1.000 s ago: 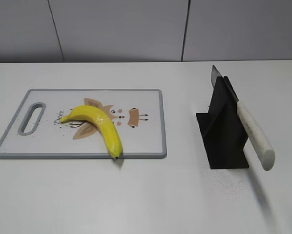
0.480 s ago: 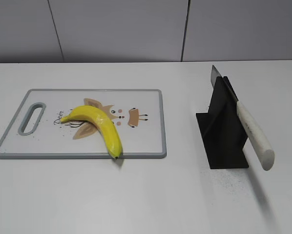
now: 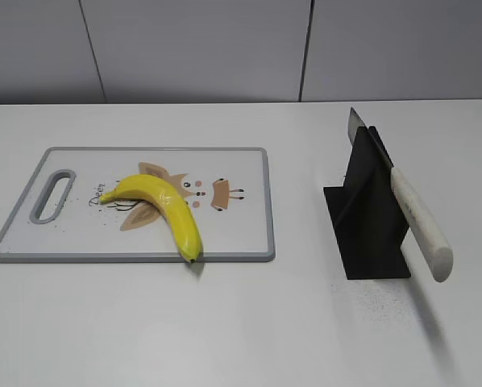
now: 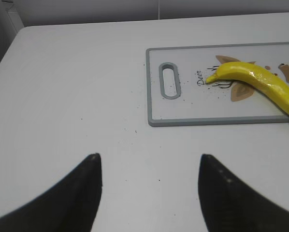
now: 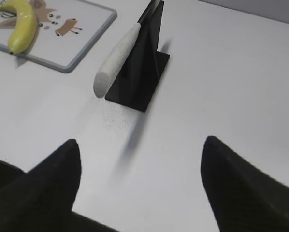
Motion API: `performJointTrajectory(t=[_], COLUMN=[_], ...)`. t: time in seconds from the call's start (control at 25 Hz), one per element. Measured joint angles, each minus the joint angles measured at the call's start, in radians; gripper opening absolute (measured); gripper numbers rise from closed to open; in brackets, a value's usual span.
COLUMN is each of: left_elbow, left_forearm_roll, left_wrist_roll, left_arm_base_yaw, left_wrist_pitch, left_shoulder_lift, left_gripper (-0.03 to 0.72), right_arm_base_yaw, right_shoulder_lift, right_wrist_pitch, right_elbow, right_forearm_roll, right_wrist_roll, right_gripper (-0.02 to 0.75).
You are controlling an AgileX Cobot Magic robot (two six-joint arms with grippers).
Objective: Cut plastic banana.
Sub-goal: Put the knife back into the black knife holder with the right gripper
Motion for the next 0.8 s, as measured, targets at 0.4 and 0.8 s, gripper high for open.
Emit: performJointTrajectory(t=[0.4,0.8], left_elbow=[0.000,0.000], left_forearm_roll=[0.000,0.000], left_wrist_roll=[-0.001,-0.001], left_arm_base_yaw=[0.000,0.000], left_wrist_pitch=[0.000,0.000], left_shoulder_lift=[0.000,0.000], left_gripper=[0.591,0.591], right_arm_base_yaw=[0.000,-0.044], right_shoulder_lift=[-0.074,-0.074], right_wrist_pitch=[0.019,0.019], right_elbow=[0.013,0.013], right_forearm_roll=[-0.007,-0.007], right_wrist_roll=[-0.001,-0.001], right_gripper=[0.582,0.582])
